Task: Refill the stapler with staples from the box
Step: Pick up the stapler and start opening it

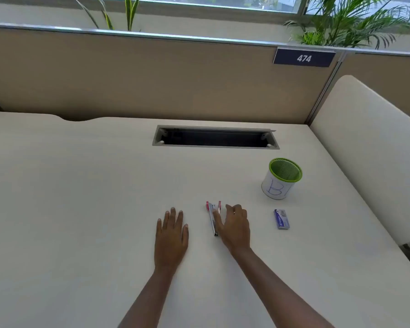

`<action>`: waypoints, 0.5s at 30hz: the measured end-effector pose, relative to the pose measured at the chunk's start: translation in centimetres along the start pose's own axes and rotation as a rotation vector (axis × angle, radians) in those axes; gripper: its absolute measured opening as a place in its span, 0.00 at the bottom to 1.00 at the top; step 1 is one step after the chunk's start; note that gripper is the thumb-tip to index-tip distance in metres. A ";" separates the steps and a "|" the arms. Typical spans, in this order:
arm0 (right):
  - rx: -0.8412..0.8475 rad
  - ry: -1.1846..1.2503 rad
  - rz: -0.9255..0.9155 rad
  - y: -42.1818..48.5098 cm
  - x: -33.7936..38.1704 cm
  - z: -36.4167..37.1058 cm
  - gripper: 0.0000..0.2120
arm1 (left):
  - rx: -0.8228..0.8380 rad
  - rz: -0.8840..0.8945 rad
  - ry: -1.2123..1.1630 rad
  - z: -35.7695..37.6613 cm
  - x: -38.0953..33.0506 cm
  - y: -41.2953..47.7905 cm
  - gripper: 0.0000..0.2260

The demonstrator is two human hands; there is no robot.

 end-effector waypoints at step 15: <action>0.216 0.359 0.166 0.9 0.0 -0.1 0.08 | -0.020 -0.008 -0.091 0.0 0.2 -0.1 0.17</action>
Point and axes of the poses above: each hand's wrist, its own y-axis towards the middle knuckle, its own z-axis out of the palm, x = y × z, the point moved 3 cm from there along y, towards the middle knuckle, and after that the axes turned 9 degrees about -z, right-handed, at the moved point
